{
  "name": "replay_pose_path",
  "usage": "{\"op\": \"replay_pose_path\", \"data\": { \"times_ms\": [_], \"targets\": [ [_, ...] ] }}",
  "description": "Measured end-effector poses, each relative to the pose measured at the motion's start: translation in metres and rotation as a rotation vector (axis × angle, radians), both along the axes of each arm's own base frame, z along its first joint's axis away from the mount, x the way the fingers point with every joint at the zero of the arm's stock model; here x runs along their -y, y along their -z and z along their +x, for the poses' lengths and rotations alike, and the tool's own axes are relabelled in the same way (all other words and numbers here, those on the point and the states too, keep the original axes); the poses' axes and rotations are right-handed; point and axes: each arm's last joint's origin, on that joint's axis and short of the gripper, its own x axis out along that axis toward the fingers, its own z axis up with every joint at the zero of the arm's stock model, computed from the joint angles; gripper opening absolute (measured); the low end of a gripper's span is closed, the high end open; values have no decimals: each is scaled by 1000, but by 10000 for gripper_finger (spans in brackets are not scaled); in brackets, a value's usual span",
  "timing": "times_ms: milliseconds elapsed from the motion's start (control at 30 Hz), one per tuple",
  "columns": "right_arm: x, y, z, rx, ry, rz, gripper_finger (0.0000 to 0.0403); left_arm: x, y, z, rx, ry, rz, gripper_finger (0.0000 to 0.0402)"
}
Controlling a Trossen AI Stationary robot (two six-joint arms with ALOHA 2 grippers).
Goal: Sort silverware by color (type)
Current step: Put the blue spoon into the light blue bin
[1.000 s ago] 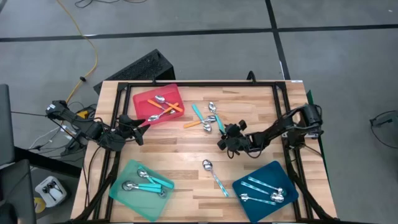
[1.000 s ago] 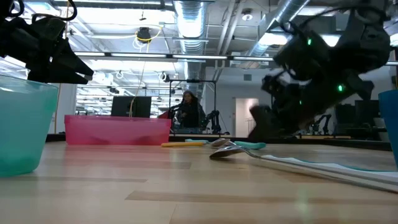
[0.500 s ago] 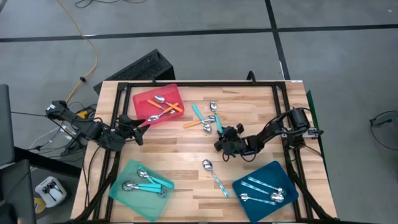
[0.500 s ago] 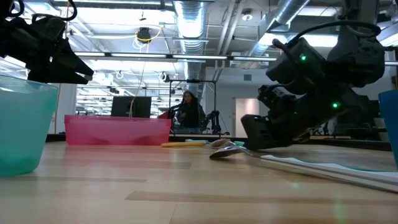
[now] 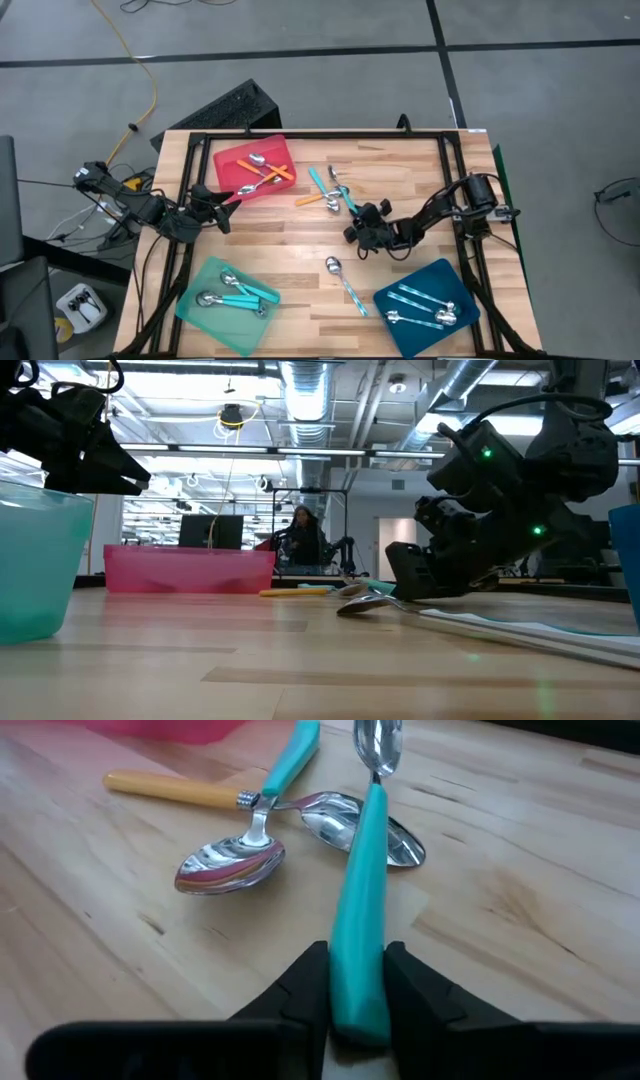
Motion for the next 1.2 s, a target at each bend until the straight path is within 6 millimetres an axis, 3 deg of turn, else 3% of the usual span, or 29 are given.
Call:
{"op": "replay_pose_path", "data": {
  "times_ms": [800,1200],
  "targets": [
    [-4,-10,7,133,34,-55,77,0,0,0,1,-2,1,190],
    [-12,-37,30,214,-111,-160,77,0,0,0,2,-2,0,190]
  ]
}}
